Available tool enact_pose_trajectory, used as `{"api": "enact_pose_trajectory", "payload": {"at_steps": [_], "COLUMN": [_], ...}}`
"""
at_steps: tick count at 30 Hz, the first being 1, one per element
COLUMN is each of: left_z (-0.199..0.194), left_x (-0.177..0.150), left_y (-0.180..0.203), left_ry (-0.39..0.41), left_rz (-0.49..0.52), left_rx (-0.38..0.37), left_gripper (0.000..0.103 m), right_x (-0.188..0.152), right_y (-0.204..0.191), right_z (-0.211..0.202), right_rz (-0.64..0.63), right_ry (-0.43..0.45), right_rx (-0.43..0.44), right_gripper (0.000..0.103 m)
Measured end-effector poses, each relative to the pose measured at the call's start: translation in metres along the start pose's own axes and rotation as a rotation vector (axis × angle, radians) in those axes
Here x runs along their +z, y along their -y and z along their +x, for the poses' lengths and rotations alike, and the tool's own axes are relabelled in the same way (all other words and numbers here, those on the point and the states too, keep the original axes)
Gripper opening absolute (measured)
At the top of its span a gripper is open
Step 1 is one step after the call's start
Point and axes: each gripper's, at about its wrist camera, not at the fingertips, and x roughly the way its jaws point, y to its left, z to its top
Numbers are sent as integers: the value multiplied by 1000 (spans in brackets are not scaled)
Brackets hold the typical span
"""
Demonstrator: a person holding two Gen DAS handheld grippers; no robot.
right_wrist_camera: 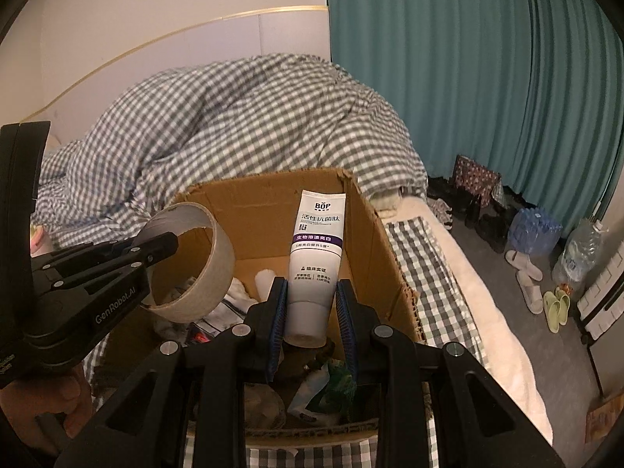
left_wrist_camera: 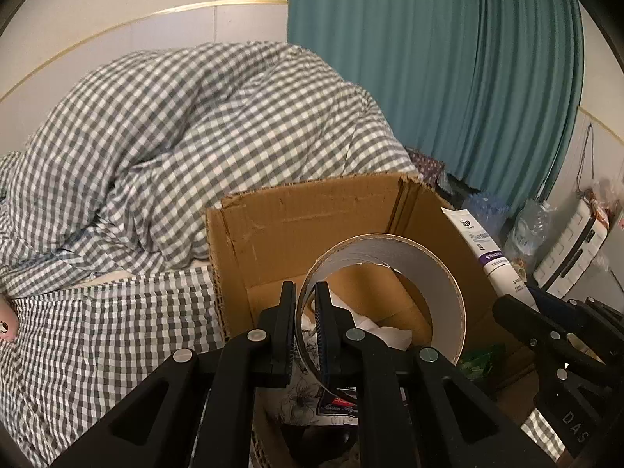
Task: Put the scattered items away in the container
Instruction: 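Open both grippers to drop the tape roll and tube into the box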
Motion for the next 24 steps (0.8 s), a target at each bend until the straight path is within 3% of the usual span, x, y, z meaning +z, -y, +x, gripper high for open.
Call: {"api": "enact_pose_trajectory", "payload": {"at_steps": [9, 11, 12, 14, 16, 18, 20, 22, 24], "left_z": [9, 8, 6, 1, -6, -16, -26, -37, -49], "left_x": [1, 0, 0, 1, 4, 7, 11, 15, 18], "left_y": [-8, -8, -8, -7, -7, -7, -8, -9, -11], "left_ry": [-36, -37, -33, -21, -5, 20, 45, 64, 90], "left_rz": [-21, -18, -17, -21, -24, -29, -37, -39, -43], "left_rx": [-7, -6, -5, -3, -5, 1, -1, -6, 1], "left_gripper": [12, 15, 21, 30, 38, 59, 62, 72, 94], "right_x": [-4, -5, -5, -5, -2, 2, 6, 9, 12], "right_y": [1, 2, 2, 3, 3, 3, 2, 1, -1], "right_z": [17, 16, 14, 7, -1, -8, -19, -28, -38], "right_rz": [12, 17, 21, 32, 36, 35, 37, 38, 39], "right_ry": [-23, -21, -16, 9, 32, 48, 74, 97, 118], "right_rx": [2, 1, -1, -8, -14, -17, -23, -27, -29], "right_gripper": [25, 34, 39, 61, 62, 62, 62, 62, 62]}}
